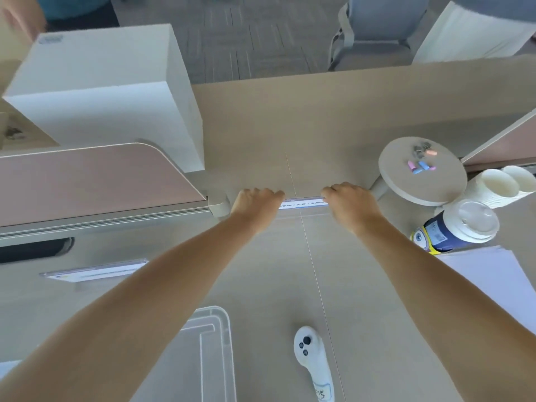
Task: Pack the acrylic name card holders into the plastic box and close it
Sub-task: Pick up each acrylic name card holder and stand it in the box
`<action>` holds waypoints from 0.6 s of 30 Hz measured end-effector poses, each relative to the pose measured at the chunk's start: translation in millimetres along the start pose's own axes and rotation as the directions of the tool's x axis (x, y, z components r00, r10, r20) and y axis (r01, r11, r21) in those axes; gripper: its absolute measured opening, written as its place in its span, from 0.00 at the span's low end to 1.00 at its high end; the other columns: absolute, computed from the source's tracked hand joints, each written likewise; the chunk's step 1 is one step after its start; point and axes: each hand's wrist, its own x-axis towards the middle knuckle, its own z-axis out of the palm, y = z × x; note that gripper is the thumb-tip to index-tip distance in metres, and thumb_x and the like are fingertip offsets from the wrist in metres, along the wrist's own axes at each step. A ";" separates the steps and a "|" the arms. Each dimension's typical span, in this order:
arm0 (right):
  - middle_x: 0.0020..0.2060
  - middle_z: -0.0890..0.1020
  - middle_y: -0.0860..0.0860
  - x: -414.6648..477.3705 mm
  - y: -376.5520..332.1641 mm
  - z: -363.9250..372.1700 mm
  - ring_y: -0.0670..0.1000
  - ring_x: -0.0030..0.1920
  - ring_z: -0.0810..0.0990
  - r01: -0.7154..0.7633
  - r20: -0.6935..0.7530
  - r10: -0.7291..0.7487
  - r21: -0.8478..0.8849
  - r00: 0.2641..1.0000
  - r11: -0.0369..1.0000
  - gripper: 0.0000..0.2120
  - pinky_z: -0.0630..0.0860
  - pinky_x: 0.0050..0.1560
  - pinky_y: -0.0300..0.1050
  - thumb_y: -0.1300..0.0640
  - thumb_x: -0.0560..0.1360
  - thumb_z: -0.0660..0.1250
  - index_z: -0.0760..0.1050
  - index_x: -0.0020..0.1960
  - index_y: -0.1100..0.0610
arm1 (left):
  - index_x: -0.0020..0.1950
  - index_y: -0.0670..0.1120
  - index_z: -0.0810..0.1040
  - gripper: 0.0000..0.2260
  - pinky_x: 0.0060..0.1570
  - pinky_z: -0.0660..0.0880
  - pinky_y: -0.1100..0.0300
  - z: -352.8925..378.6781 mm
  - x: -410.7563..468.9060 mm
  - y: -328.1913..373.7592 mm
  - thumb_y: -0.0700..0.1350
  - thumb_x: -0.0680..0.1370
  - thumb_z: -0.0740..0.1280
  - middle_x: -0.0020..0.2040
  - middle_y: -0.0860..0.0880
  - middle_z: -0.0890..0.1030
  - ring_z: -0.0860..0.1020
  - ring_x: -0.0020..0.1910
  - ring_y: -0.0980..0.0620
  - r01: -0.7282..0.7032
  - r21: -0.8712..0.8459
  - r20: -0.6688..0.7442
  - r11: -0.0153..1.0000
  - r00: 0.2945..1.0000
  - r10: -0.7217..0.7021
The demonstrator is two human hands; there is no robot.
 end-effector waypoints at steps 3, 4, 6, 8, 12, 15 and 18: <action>0.35 0.81 0.52 -16.4 -9.6 -46.4 0.57 0.38 0.79 0.102 -0.104 -0.107 -0.054 0.989 0.993 0.13 0.72 0.32 0.43 0.70 0.61 0.69 0.77 0.41 0.56 | 0.60 0.48 0.73 0.13 0.39 0.68 0.56 -26.1 -42.0 -5.0 0.37 0.77 0.62 0.43 0.46 0.77 0.80 0.48 0.41 0.083 -0.106 -0.012 0.991 0.996 -0.085; 0.33 0.81 0.52 -23.0 -13.0 -63.4 0.57 0.37 0.79 0.160 -0.141 -0.169 -0.072 0.975 0.984 0.15 0.74 0.32 0.44 0.71 0.57 0.70 0.78 0.40 0.56 | 0.61 0.49 0.74 0.12 0.40 0.69 0.56 -34.0 -57.8 -6.6 0.40 0.78 0.62 0.45 0.46 0.79 0.80 0.49 0.40 0.116 -0.177 -0.022 0.977 0.992 -0.121; 0.31 0.79 0.50 -39.1 -20.9 -102.2 0.56 0.35 0.80 0.272 -0.215 -0.308 -0.181 0.927 0.945 0.19 0.74 0.31 0.42 0.70 0.51 0.72 0.79 0.39 0.55 | 0.60 0.52 0.75 0.11 0.46 0.74 0.56 -48.8 -93.5 -10.3 0.46 0.78 0.64 0.52 0.48 0.82 0.80 0.53 0.42 0.148 -0.361 0.001 0.921 0.987 -0.158; 0.31 0.79 0.48 -55.5 -38.1 -140.6 0.54 0.36 0.80 0.365 -0.236 -0.447 -0.321 0.863 0.874 0.18 0.72 0.32 0.42 0.68 0.53 0.73 0.80 0.40 0.52 | 0.59 0.55 0.77 0.14 0.52 0.76 0.56 -59.8 -132.9 -19.0 0.51 0.74 0.70 0.52 0.55 0.82 0.80 0.55 0.49 0.164 -0.547 0.101 0.821 0.986 -0.129; 0.35 0.79 0.48 -87.0 -83.1 -200.8 0.54 0.41 0.79 0.483 -0.268 -0.685 -0.540 0.677 0.689 0.14 0.73 0.38 0.46 0.70 0.67 0.59 0.76 0.42 0.53 | 0.71 0.56 0.64 0.38 0.63 0.70 0.54 -77.0 -210.9 -41.3 0.58 0.65 0.77 0.64 0.57 0.74 0.74 0.64 0.54 0.124 -0.716 0.167 0.687 0.986 -0.004; 0.37 0.78 0.48 -109.9 -130.0 -239.9 0.54 0.43 0.79 0.485 -0.315 -0.766 -0.624 0.561 0.612 0.14 0.74 0.40 0.48 0.72 0.72 0.58 0.74 0.44 0.55 | 0.78 0.57 0.47 0.53 0.64 0.62 0.59 -77.5 -265.2 -65.2 0.56 0.64 0.79 0.73 0.56 0.62 0.62 0.72 0.56 0.128 -0.827 0.170 0.547 0.985 0.027; 0.38 0.78 0.48 -131.7 -188.2 -278.4 0.54 0.43 0.80 0.491 -0.376 -0.824 -0.669 0.424 0.558 0.14 0.74 0.41 0.47 0.72 0.75 0.59 0.76 0.43 0.56 | 0.76 0.62 0.35 0.63 0.71 0.59 0.54 -66.9 -319.1 -93.4 0.58 0.58 0.80 0.78 0.54 0.55 0.57 0.76 0.51 0.143 -0.885 0.177 0.443 0.983 0.037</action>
